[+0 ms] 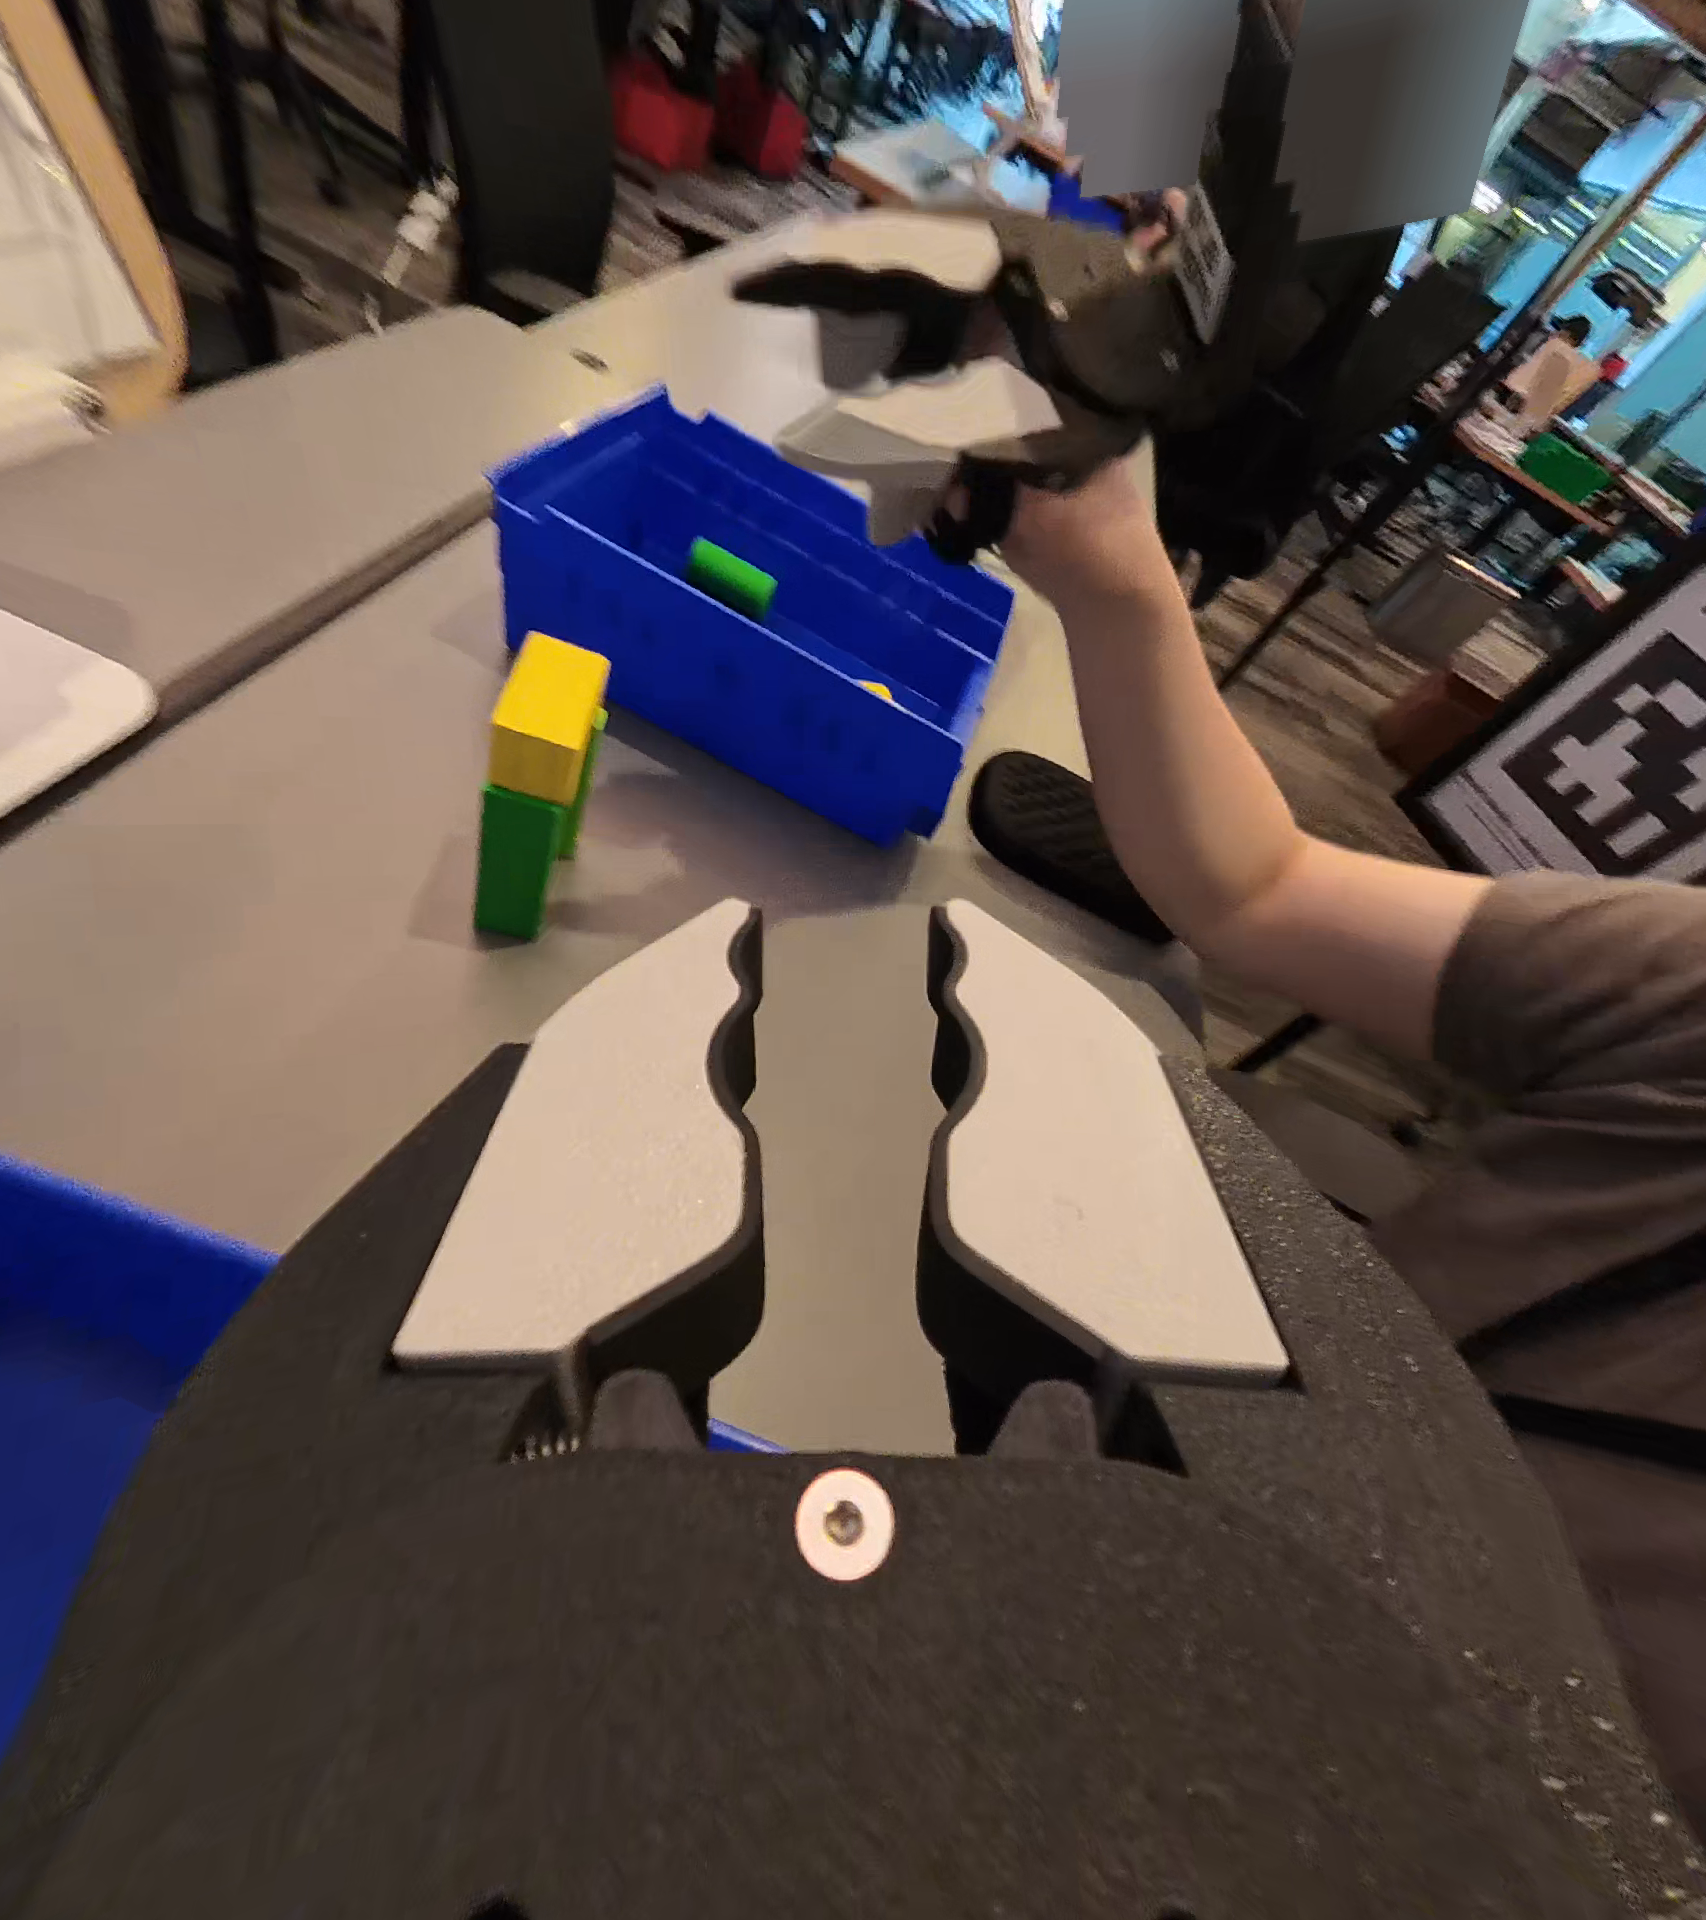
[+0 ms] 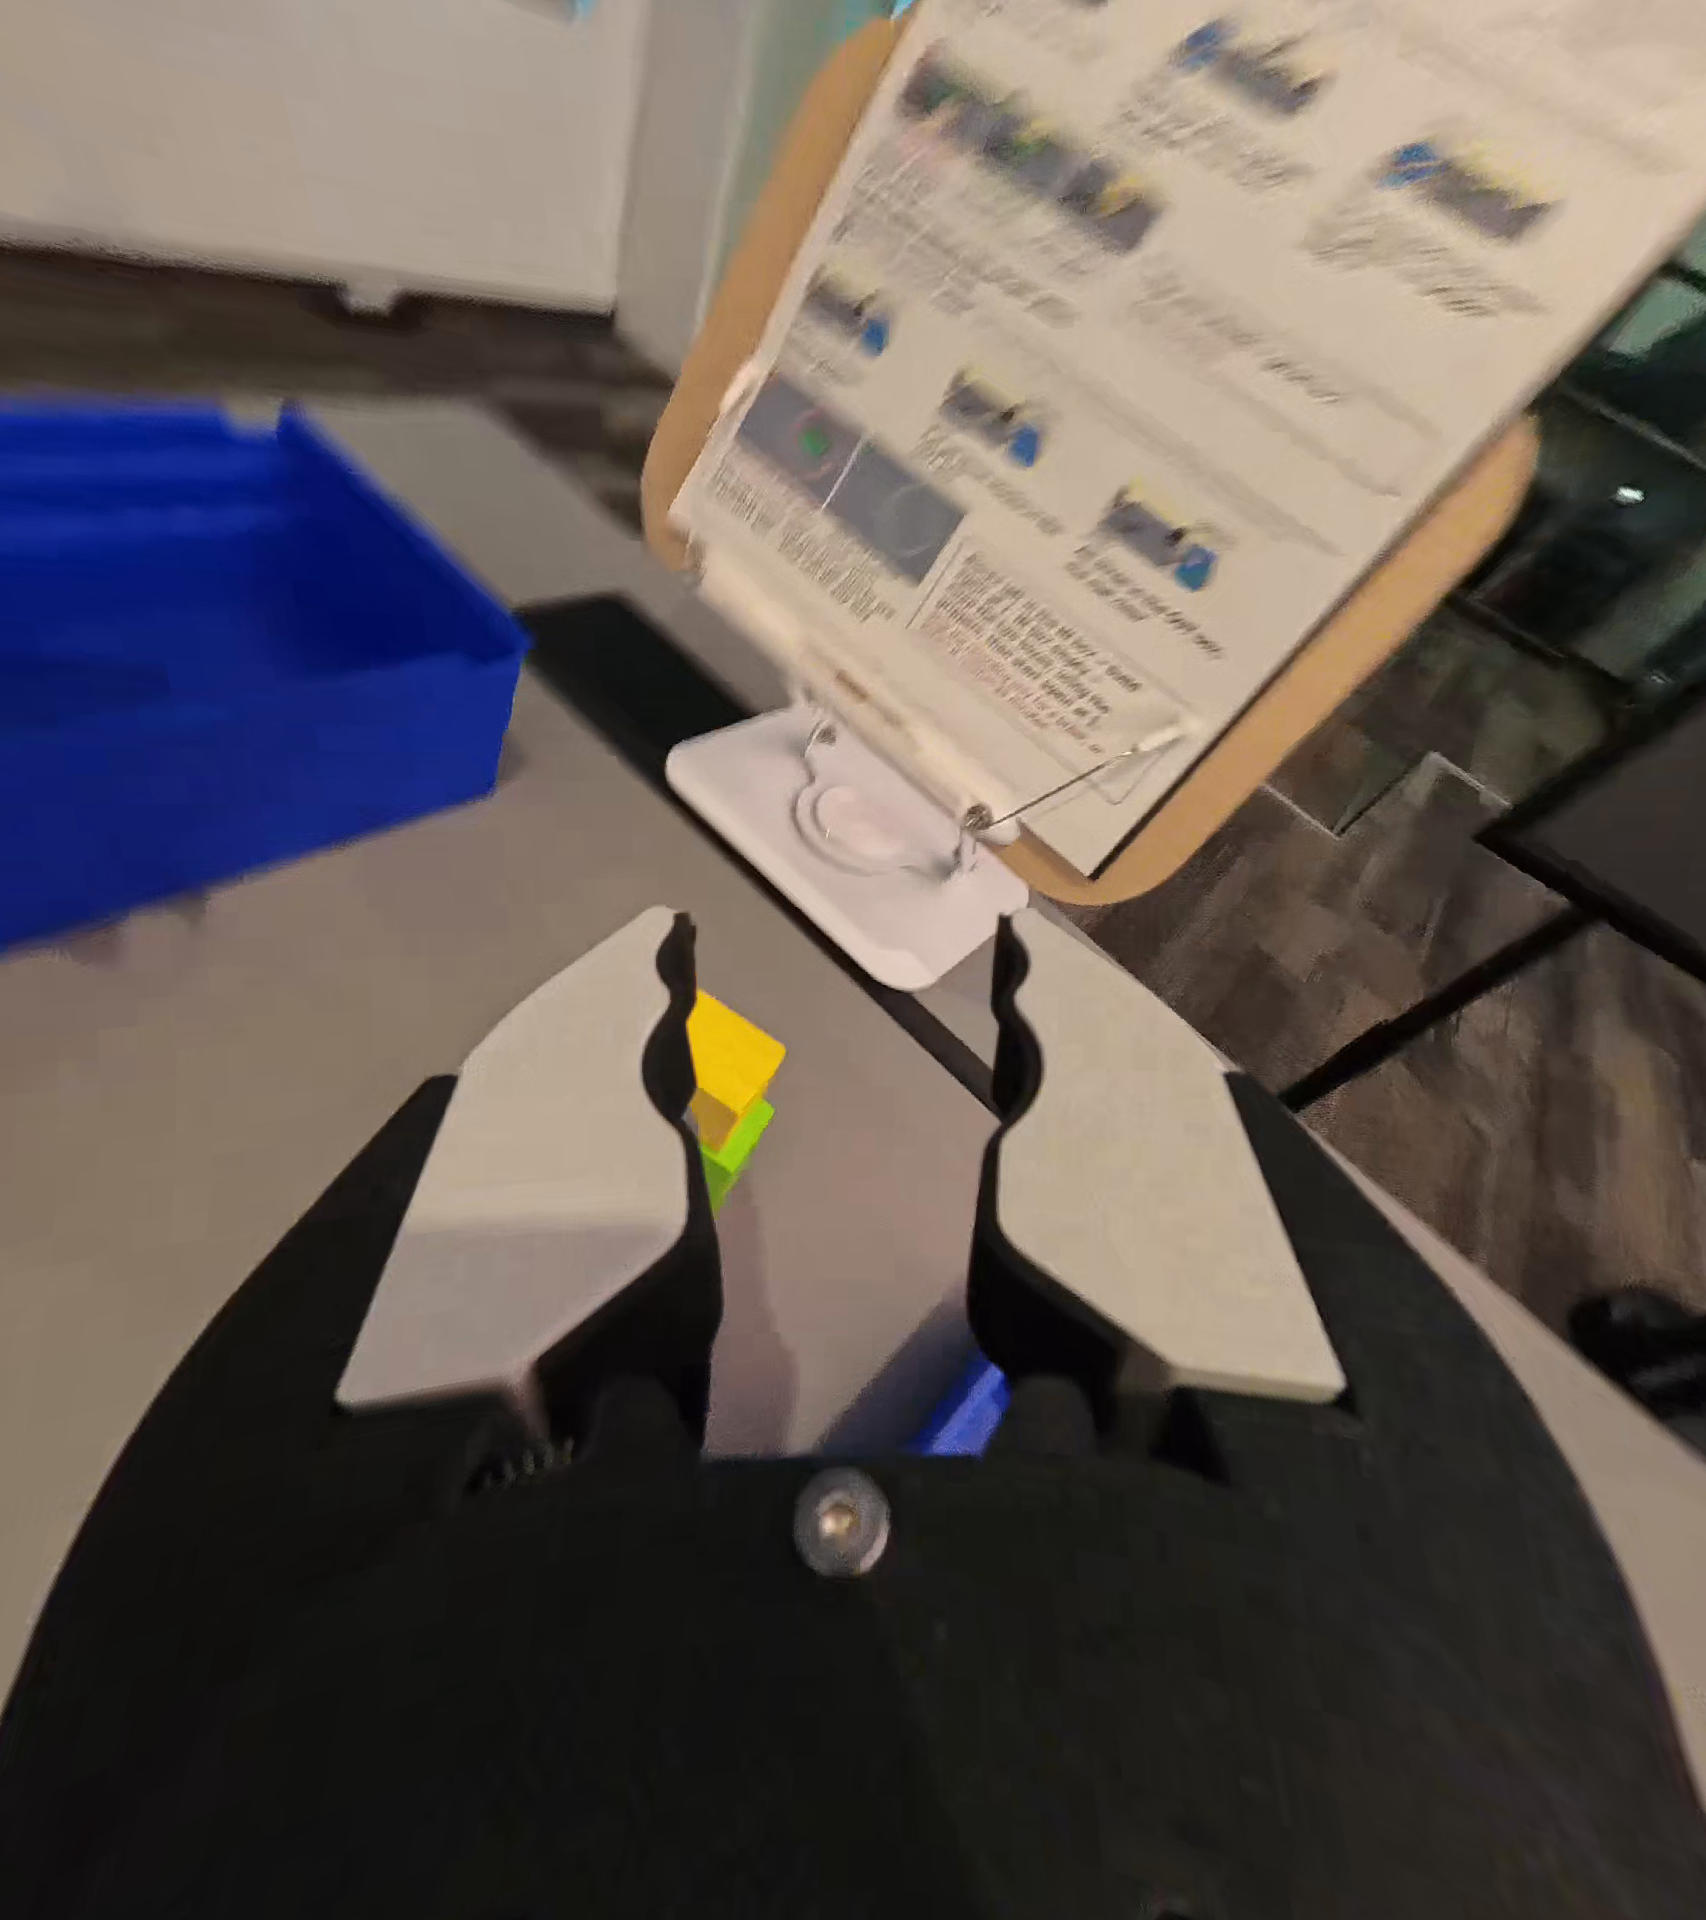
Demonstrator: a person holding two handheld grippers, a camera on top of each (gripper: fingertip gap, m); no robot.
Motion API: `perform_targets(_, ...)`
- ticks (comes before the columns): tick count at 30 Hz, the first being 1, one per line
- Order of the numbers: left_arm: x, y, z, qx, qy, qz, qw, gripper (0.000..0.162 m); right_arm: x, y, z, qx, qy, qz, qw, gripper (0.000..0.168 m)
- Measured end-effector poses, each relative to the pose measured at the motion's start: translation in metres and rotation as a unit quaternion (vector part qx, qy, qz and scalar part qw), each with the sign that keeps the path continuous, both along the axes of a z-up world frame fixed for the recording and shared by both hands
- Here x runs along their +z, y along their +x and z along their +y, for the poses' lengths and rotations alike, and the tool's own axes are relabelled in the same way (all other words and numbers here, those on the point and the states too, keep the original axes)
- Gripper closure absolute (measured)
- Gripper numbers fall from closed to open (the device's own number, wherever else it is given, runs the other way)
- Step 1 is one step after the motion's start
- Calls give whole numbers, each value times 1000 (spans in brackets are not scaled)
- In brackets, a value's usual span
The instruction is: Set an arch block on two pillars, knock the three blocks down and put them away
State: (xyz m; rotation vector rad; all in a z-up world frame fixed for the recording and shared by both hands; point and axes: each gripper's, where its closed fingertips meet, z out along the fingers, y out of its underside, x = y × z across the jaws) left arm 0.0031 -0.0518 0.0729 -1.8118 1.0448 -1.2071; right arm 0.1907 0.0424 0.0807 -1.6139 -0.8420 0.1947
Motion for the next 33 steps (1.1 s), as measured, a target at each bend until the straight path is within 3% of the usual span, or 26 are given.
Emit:
perform_targets(3,21,-11,5,36,43,-32,998,132,19,6,-15,-20,22,122,992,111)
perform_targets(6,37,-16,4,66,92,-46,993,131,21,14,-18,-19,32,145,989,112)
perform_targets(11,34,-13,2,74,111,-23,991,122,3,34,21,-56,-42,84,994,121)
perform_targets(14,33,-8,8,82,122,-27,989,121,-24,38,43,-60,-136,72,986,162)
perform_targets(15,32,-7,11,89,127,-22,988,121,-36,35,46,-55,-176,79,980,167)
perform_targets(18,29,-7,19,110,149,-10,983,124,-68,25,50,-45,-258,73,962,167)
perform_targets(22,37,-11,28,148,192,-27,970,144,-103,27,58,-59,-308,-23,949,167)
perform_targets(27,36,-19,33,167,196,-22,966,162,-130,34,70,-67,-392,-98,912,167)
perform_targets(33,37,-22,34,183,217,-5,959,162,-155,32,86,-77,-444,-131,883,167)
